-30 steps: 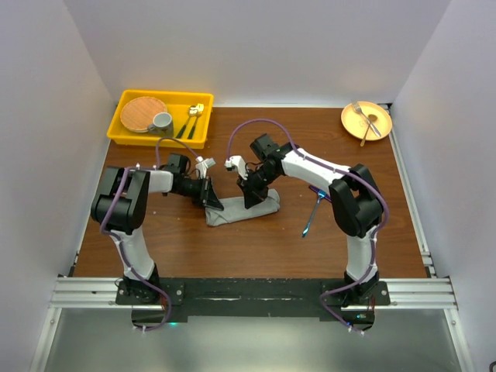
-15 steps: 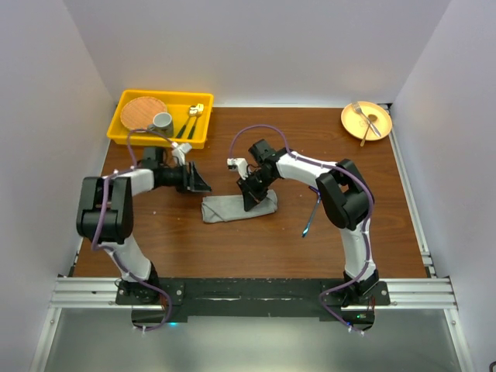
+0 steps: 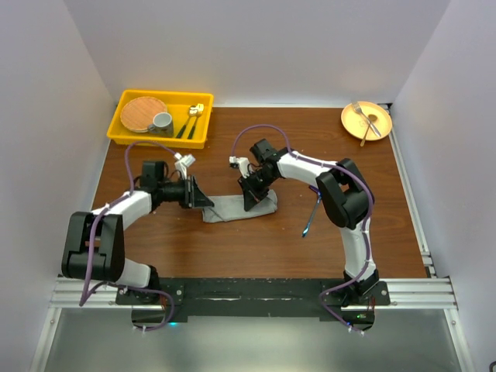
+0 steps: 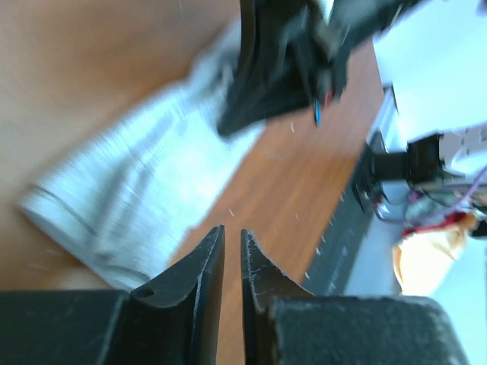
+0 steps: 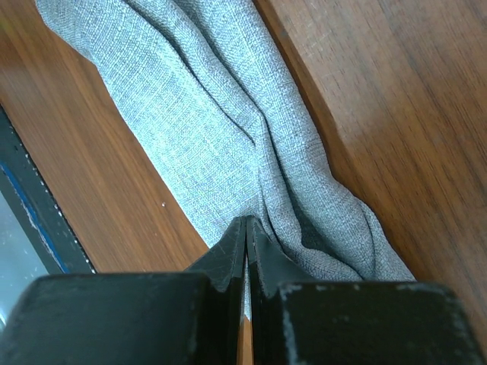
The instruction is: Fold the napkin into a case and place the utensils inside
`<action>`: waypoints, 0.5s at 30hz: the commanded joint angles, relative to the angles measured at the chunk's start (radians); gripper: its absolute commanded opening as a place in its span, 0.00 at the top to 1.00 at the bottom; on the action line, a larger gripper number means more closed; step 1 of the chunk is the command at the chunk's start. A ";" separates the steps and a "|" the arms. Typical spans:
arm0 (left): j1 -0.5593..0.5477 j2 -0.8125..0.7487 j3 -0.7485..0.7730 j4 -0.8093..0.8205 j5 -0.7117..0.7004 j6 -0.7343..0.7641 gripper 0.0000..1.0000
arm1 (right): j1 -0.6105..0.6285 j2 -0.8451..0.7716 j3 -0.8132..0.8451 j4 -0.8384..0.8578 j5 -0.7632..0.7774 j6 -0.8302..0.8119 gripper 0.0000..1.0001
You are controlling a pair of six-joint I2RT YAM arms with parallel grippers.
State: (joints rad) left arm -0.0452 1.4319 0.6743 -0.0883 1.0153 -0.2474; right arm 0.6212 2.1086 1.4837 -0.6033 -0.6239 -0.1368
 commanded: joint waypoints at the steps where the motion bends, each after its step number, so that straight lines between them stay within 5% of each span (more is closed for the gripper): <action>1: -0.056 0.042 -0.061 0.154 -0.041 -0.124 0.83 | -0.014 0.036 0.032 0.010 0.009 0.006 0.98; 9: -0.056 0.361 0.019 0.219 -0.124 -0.184 0.83 | -0.021 0.056 0.075 -0.036 -0.019 -0.018 0.97; 15: -0.050 0.430 0.031 0.171 -0.146 -0.168 0.84 | -0.021 -0.031 0.132 -0.041 -0.063 -0.011 0.90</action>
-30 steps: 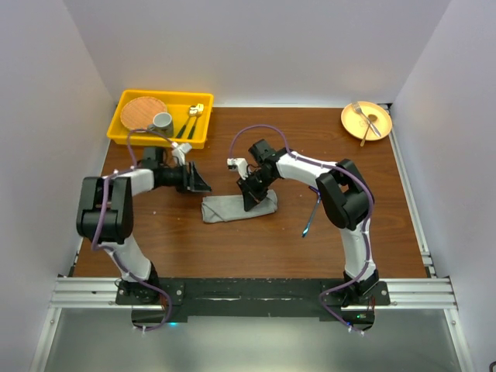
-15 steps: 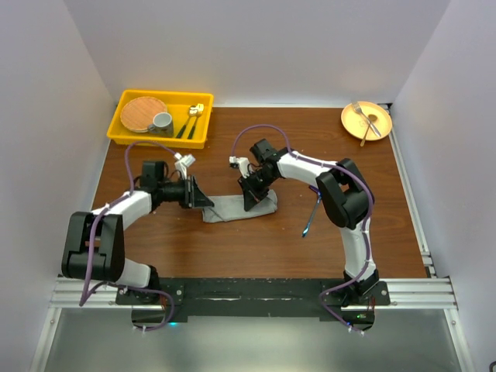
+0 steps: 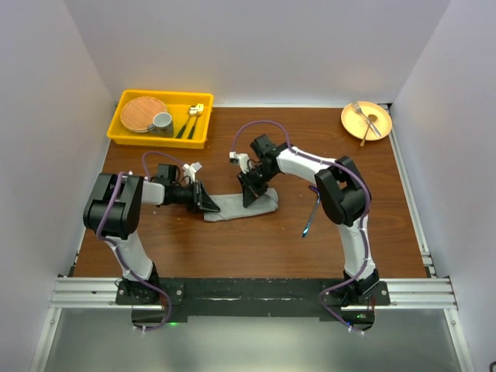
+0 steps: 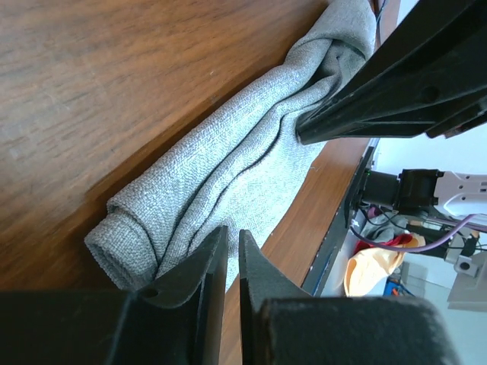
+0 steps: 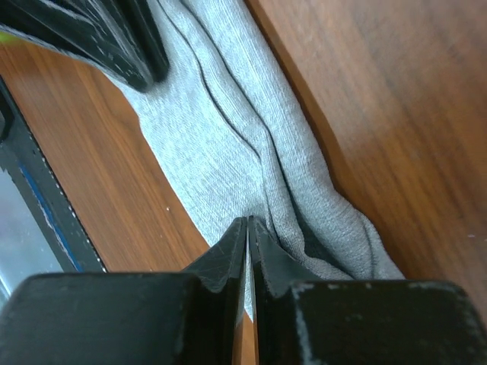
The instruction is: Fold the napkin into a case and place the utensils inside
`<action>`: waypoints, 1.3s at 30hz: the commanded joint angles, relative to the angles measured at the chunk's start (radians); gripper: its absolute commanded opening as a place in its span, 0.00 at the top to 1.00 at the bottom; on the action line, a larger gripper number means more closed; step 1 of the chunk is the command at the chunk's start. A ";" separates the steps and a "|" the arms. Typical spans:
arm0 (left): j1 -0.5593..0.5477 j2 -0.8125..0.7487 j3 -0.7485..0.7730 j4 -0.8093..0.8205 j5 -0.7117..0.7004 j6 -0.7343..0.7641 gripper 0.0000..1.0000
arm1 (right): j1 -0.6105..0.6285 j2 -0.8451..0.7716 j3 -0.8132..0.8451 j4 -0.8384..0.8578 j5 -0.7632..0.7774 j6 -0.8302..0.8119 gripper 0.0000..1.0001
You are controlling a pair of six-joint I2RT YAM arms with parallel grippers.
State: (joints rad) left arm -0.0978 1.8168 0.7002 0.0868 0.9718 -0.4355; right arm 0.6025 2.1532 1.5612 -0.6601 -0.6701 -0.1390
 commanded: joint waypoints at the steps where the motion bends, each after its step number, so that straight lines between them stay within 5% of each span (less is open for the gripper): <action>1: 0.003 0.045 0.004 -0.004 -0.102 0.015 0.84 | -0.004 -0.096 0.036 0.028 -0.011 0.005 0.87; 7: 0.003 0.042 -0.007 -0.001 -0.097 0.004 0.84 | -0.004 -0.253 -0.098 0.177 0.125 0.026 0.85; 22: 0.000 -0.010 0.019 0.051 -0.018 -0.006 0.81 | -0.003 -0.043 -0.073 0.125 0.283 -0.014 0.90; 29: -0.081 -0.136 0.025 0.226 0.035 -0.135 0.76 | -0.004 -0.033 -0.058 0.119 0.276 -0.014 0.90; 39: -0.236 0.079 0.064 0.452 -0.126 -0.343 0.83 | -0.003 -0.047 -0.032 0.123 0.250 0.013 0.89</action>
State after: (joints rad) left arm -0.3134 1.8114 0.7380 0.4068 0.9249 -0.6682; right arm 0.5972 2.0895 1.4948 -0.5358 -0.4583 -0.1341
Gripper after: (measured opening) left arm 0.181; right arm 0.103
